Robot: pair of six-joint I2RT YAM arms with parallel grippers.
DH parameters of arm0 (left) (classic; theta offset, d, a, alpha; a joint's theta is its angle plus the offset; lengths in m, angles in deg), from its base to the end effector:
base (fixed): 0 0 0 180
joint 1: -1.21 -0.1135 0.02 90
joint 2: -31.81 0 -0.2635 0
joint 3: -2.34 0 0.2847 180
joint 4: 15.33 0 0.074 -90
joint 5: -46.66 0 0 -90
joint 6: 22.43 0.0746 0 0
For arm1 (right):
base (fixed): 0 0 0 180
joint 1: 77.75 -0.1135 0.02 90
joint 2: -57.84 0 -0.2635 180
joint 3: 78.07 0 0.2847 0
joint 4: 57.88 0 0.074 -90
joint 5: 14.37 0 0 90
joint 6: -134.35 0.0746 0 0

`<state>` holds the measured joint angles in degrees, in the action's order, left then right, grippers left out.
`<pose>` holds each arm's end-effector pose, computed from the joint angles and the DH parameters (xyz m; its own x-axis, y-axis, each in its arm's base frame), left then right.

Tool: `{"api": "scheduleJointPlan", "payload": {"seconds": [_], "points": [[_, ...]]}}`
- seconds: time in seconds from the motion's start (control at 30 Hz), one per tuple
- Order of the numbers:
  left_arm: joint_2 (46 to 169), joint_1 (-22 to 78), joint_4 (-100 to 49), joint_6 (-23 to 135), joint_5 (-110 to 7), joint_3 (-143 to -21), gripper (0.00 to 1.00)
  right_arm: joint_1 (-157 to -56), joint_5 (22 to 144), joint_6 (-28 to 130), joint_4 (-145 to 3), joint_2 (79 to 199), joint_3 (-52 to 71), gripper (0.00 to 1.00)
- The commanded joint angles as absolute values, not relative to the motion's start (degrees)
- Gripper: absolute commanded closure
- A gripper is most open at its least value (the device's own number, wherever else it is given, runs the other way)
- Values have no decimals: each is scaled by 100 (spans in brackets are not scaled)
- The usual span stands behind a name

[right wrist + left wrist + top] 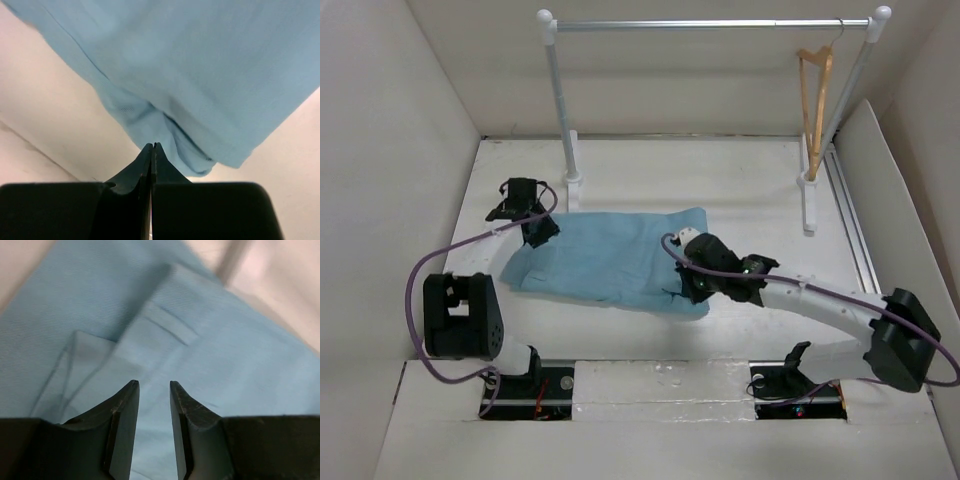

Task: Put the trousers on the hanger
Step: Fold the trousers at the center of the board, then pick up the hanger from the clothesline.

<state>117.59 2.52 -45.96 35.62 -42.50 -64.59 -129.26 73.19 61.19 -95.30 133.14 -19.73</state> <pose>0.3665 -0.0073 0.1713 -0.6519 -0.5144 -0.5572 -0.3908 0.8576 -0.3344 0.1966 0.2422 0.1646 -0.7063 -0.4232 -0.5675 -0.5871 0.7981 0.1356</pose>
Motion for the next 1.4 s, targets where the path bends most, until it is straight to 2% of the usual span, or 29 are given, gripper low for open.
{"api": "scheduleJointPlan", "payload": {"seconds": [0.0, 0.13, 0.23, 0.4, 0.57, 0.67, 0.73, 0.77, 0.8, 0.9, 0.93, 1.0, 1.03, 1.07, 1.1, 1.13, 1.17, 1.27, 1.3, 1.37], "points": [[10987, 823, -4560, 3602, -4263, -6959, 73, -12839, 6913, 5675, -9729, 12815, -1203, 100], [11265, 1728, -4482, 3313, -4298, -6934, 74, -12023, 7210, 5586, -9073, 13445, -1282, 100], [11407, 1730, -4394, 3198, -4490, -6714, 75, -12021, 7220, 5586, -8859, 13930, -1326, 100], [11741, 854, -4147, 3179, -4738, -6116, 78, -12266, 7185, 5761, -8613, 14449, -1658, 100], [11733, 429, -4051, 3136, -4879, -5800, 79, -12346, 7115, 6007, -8498, 14292, -2020, 100], [11759, 368, -4226, 3057, -4712, -5904, 79, -12346, 6992, 5920, -8814, 14134, -1758, 100], [11663, 368, -4427, 2960, -4537, -6010, 80, -12284, 6983, 5815, -9305, 13976, -1407, 93], [11575, 368, -4455, 2951, -4519, -6097, 81, -12223, 7009, 5658, -9472, 13758, -953, 86], [11470, 368, -4464, 2968, -4518, -6133, 81, -12118, 7053, 5578, -9796, 13642, -696, 67], [10891, 455, -4332, 3153, -4685, -6291, 88, -11863, 7290, 5139, -10289, 13220, 481, 32], [10619, 551, -4288, 3214, -4694, -6370, 88, -11593, 7352, 5025, -10413, 13141, 815, 29], [10415, 936, -4244, 3364, -4738, -6642, 97, -11240, 7519, 4796, -10677, 13018, 1761, 25], [10293, 1104, -4200, 3390, -4756, -6730, 100, -11038, 7510, 4743, -10748, 13000, 2081, 28], [10257, 1280, -4183, 3451, -4747, -6905, 100, -10566, 7824, 4673, -10827, 13008, 2406, 40], [10230, 1647, -4174, 3469, -4747, -7011, 100, -10318, 7931, 4646, -10923, 13043, 3044, 75], [10256, 1842, -4208, 3487, -4712, -7108, 100, -10063, 8002, 4619, -10950, 13096, 3338, 90], [10282, 2044, -4209, 3513, -4677, -7292, 100, -9591, 8020, 4549, -11003, 13174, 3645, 100], [10440, 2940, -4270, 3592, -4396, -7635, 100, -8903, 8002, 4505, -11319, 13596, 4718, 100], [10493, 3160, -4296, 3610, -4395, -7680, 100, -8474, 8037, 4505, -11363, 13710, 4904, 89], [10625, 3671, -4323, 3593, -4105, -7733, 100, -8033, 8493, 4505, -11311, 13974, 5186, 56]]}}
